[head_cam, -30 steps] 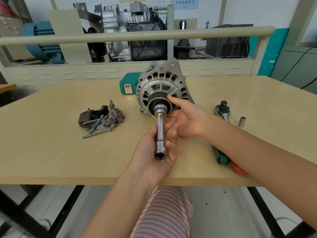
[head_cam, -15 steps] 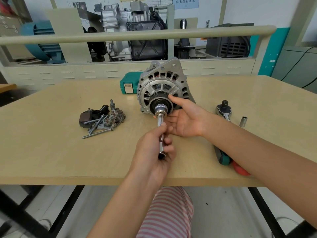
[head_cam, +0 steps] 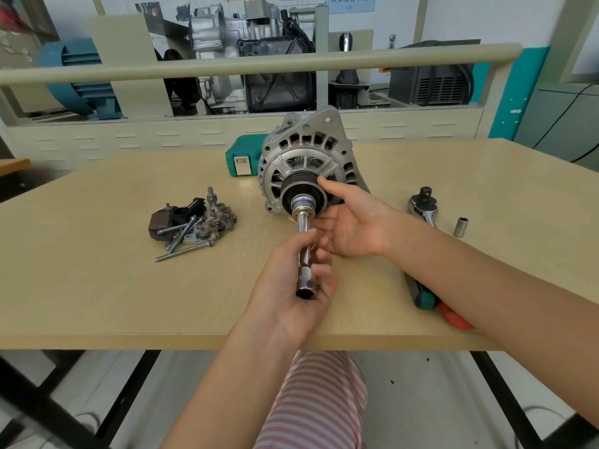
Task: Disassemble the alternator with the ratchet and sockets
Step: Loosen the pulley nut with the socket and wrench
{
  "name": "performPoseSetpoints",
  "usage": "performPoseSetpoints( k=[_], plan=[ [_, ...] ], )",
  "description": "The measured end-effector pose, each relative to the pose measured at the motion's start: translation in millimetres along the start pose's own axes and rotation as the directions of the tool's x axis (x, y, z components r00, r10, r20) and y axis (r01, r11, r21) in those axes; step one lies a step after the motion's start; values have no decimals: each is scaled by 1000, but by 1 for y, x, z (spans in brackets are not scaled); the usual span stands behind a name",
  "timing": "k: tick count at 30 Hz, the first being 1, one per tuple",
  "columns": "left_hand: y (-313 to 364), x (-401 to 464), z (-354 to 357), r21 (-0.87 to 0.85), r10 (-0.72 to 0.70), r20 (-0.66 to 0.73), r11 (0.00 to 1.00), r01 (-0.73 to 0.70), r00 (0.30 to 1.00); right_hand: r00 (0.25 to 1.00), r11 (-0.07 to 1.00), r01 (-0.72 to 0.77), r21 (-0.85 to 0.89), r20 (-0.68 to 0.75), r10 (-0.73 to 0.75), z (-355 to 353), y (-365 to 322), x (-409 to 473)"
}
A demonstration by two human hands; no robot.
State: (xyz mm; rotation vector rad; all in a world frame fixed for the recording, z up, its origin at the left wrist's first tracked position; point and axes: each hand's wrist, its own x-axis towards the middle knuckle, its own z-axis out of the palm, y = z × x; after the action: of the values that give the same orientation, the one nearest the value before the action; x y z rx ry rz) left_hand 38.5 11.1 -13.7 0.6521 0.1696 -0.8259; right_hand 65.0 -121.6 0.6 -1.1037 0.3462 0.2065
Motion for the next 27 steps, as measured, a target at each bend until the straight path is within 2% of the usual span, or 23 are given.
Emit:
performPoseSetpoints(
  k=[4, 10, 18, 22, 27],
  plan=[
    [-2, -1, 0, -50, 24, 9, 998, -23, 1000, 1000, 1000, -2, 31, 7, 2, 0, -1, 0],
    [-1, -1, -2, -31, -31, 79, 999, 34, 996, 997, 997, -50, 50, 54, 47, -1, -2, -2],
    [-4, 1, 2, -49, 70, 22, 996, -69, 997, 1000, 1000, 2, -16, 20, -2, -2, -1, 0],
    [-6, 1, 2, -78, 116, 10, 990, -115, 993, 1000, 1000, -3, 20, 21, 3, -1, -2, 0],
    [-2, -2, 0, -29, -10, 54, 1000, 12, 998, 999, 1000, -24, 19, 25, 23, -1, -2, 0]
  ],
)
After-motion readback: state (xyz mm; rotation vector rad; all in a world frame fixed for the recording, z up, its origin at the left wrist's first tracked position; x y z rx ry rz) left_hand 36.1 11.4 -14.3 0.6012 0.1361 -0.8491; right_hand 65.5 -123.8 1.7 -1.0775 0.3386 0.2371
